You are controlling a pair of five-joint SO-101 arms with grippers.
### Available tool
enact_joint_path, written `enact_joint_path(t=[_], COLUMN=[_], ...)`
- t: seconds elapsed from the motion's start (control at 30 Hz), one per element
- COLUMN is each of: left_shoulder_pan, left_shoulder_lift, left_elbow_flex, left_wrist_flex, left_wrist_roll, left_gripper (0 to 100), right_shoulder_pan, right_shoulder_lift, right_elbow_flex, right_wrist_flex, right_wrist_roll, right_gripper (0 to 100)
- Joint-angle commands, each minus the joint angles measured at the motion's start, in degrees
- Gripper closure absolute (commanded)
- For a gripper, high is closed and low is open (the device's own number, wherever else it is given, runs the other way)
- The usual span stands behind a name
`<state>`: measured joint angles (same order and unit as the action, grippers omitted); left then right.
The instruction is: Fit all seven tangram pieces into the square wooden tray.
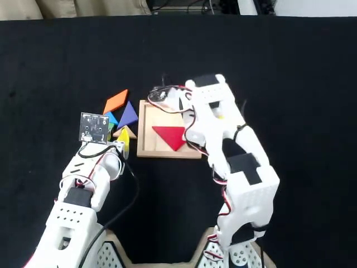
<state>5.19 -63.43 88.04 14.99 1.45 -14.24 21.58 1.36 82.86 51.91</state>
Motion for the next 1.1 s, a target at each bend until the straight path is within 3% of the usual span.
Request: enact_joint_path(t=[0.0, 0.6, 0.9, 1.07], left_shoulder_pan=[0.40, 0.84, 0.84, 0.40], left_shoulder_lift=[-0.88, -0.88, -0.88, -0.88], left_elbow_flex=[-0.13, -0.13, -0.13, -0.13], left_wrist_flex=[-1.32, -1.32, -1.32, -1.05], left_wrist_roll=[-0.62, -0.62, -0.62, -0.35], left_gripper=[88, 88, 88, 88], right_shoulder_pan=[0.44, -5.45, -7.56, -9.05], right_shoulder_lift=[0.84, 20.97, 23.25, 21.58], right_elbow_flex=[-0.31, -30.64, -44.44, -50.15], right_wrist_flex=[-4.48, -3.96, -2.02, 4.66], right_wrist_roll=[-3.16, -6.07, -11.43, -11.78], right_gripper=[98.8, 98.7, 98.7, 98.8])
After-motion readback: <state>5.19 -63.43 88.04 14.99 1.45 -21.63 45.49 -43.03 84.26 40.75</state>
